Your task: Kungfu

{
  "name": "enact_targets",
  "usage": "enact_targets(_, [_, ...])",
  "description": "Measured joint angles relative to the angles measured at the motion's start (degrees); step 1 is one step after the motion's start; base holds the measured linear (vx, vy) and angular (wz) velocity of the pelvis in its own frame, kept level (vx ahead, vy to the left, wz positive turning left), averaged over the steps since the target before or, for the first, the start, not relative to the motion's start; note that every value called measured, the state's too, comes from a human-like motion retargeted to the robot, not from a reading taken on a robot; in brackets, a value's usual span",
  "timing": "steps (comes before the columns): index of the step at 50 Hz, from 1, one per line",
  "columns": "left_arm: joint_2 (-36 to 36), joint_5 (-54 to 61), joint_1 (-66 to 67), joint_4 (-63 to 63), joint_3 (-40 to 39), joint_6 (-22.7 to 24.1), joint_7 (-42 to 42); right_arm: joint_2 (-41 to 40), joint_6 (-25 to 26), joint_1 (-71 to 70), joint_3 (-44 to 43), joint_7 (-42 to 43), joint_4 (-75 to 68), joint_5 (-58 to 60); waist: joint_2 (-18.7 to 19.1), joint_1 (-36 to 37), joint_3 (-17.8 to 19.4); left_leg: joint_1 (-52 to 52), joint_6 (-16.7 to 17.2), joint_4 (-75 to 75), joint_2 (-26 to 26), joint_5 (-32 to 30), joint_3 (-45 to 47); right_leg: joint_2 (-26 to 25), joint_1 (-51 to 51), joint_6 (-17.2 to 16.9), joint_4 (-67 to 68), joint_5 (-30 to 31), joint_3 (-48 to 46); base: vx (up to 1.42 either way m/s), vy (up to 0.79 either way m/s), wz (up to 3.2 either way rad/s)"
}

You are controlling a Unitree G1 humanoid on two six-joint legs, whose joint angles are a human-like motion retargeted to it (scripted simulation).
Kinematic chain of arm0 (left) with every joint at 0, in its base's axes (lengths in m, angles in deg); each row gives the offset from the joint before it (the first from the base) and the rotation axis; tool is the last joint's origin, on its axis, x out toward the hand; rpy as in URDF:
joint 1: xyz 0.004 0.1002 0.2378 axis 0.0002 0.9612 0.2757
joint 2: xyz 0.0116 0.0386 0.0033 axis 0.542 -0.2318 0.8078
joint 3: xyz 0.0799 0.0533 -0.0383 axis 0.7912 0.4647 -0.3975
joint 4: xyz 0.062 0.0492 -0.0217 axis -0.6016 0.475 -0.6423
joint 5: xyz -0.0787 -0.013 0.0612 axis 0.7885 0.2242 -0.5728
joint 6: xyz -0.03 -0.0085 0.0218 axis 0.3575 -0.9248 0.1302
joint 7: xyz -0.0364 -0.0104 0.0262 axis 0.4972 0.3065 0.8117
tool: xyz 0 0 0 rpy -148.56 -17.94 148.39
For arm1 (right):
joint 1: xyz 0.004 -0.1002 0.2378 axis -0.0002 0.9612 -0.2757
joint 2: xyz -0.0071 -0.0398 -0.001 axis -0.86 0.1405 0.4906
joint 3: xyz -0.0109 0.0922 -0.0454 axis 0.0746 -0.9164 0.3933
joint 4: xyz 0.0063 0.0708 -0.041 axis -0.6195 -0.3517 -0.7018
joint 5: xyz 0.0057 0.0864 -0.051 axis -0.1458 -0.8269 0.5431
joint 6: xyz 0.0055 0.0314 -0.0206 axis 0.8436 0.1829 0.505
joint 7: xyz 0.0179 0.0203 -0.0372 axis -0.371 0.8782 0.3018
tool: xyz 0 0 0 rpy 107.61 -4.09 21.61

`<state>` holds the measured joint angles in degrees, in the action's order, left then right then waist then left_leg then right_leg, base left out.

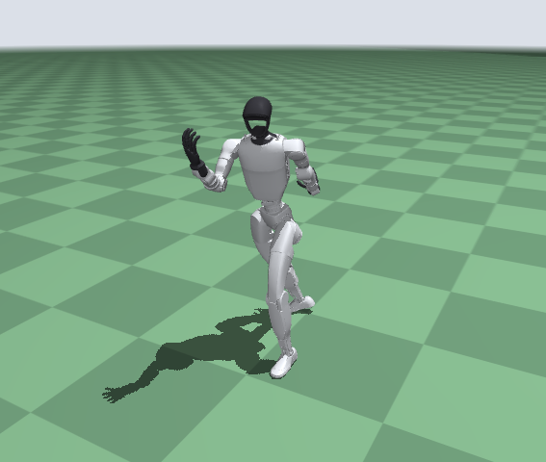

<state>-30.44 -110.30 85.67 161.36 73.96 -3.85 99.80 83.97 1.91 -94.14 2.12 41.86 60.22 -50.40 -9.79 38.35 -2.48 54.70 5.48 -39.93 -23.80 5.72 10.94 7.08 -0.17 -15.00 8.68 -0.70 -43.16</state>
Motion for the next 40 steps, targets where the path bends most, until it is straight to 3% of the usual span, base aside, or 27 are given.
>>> enact_targets(3, [1.63,-2.33,-2.29,-3.40,1.25,2.58,-1.47,-0.55,-4.52,2.84,1.31,3.93,1.41,0.71,0.78,-1.66,-1.98,0.09,-1.12,-0.52,1.33,2.40,-3.74,-1.48,0.23,0.00,0.41,11.65,2.31,0.59,-0.02,-0.04])
enact_targets(8, [4.60,4.77,-3.16,-6.42,-1.62,1.59,-3.03,-4.31,0.22,7.47,3.29,1.30,3.71,0.63,1.84,-5.99,-3.01,-8.48,-5.34,0.31,11.48,10.28,-4.99,6.05,1.92,0.00,9.00,29.93,16.11,0.86,0.34,0.60])
enact_targets(9, [5.66,6.08,-3.92,-6.99,-2.17,1.34,-2.74,-5.21,1.12,7.94,3.77,0.62,3.69,-0.62,2.98,-7.82,-3.37,-9.99,-5.51,1.61,11.83,10.28,-6.00,3.61,0.91,0.00,11.09,30.05,20.85,0.75,-0.05,0.97])
enact_targets(10, [6.91,7.25,-5.02,-7.57,-2.65,1.16,-2.44,-6.07,1.87,8.29,4.19,0.04,3.62,-2.04,4.50,-9.71,-3.95,-11.12,-5.27,3.25,11.27,9.75,-7.69,-0.75,-0.38,0.00,12.14,29.06,25.68,0.56,-0.26,1.15])
enact_targets(12, [9.55,7.91,-7.02,-8.74,-2.57,1.25,-2.34,-6.92,2.67,9.33,5.13,-0.58,3.09,-4.37,7.33,-14.78,-3.98,-14.28,-4.67,5.94,12.22,9.04,-11.20,-8.33,-3.26,0.00,19.04,20.70,32.46,0.56,-0.37,1.68])
enact_targets(15, [12.88,6.33,-9.42,-10.57,-3.02,2.18,-3.37,-7.19,3.00,11.06,5.82,-0.30,2.35,-4.43,10.10,-20.81,-3.80,-19.26,-4.49,11.16,14.12,7.44,-13.71,-13.39,-8.42,0.00,26.22,13.85,33.89,0.54,-0.25,1.53])
enact_targets(21, [16.39,4.21,-9.85,-14.14,-3.67,4.25,-3.34,-7.35,2.75,12.89,6.19,2.11,1.69,-1.47,11.70,-27.07,-2.53,-34.79,-8.88,27.50,22.60,3.09,-10.47,-9.13,-17.84,0.00,29.05,2.00,36.22,0.43,0.12,0.95])
enact_targets(24, [16.65,3.53,-9.27,-15.56,-4.32,4.71,-3.47,-7.12,3.52,12.53,6.33,2.09,1.72,-2.22,11.96,-30.21,-1.20,-40.67,-9.75,32.51,26.12,2.39,-10.49,-7.32,-22.53,2.12,25.98,-1.45,36.35,0.35,-0.21,0.89])
enact_targets(33, [12.76,2.65,-6.91,-13.73,-2.71,4.04,-3.68,-5.86,3.49,12.62,6.53,1.93,2.19,0.55,13.87,-37.49,1.50,-53.37,-12.92,35.59,31.58,6.92,-13.97,-5.16,-25.29,15.29,0.68,0.31,40.91,0.36,-0.35,0.70])
enact_targets(35, [11.51,1.46,-6.04,-13.05,-1.60,3.81,-3.59,-5.63,3.46,13.05,6.72,2.03,2.16,1.23,14.46,-38.68,1.86,-56.34,-14.35,34.46,32.61,8.62,-14.18,-4.80,-22.76,17.09,-1.79,5.31,39.78,0.49,-0.39,0.61])
enact_targets(37, [10.57,0.07,-4.76,-12.60,-0.89,3.58,-3.67,-5.74,3.56,13.95,6.56,2.15,2.02,1.24,14.90,-38.09,0.72,-57.87,-15.10,32.17,32.93,9.27,-12.44,-5.26,-20.37,20.08,0.14,2.98,37.10,0.54,-0.36,0.26])
enact_targets(40, [8.41,-0.39,-3.00,-11.38,0.49,1.52,-5.57,-5.22,3.90,16.82,5.36,1.59,2.43,0.28,15.13,-36.58,-1.91,-57.41,-13.62,26.23,33.20,2.64,-10.31,-5.39,-19.36,20.13,3.88,-1.17,37.25,0.57,-0.39,0.38])
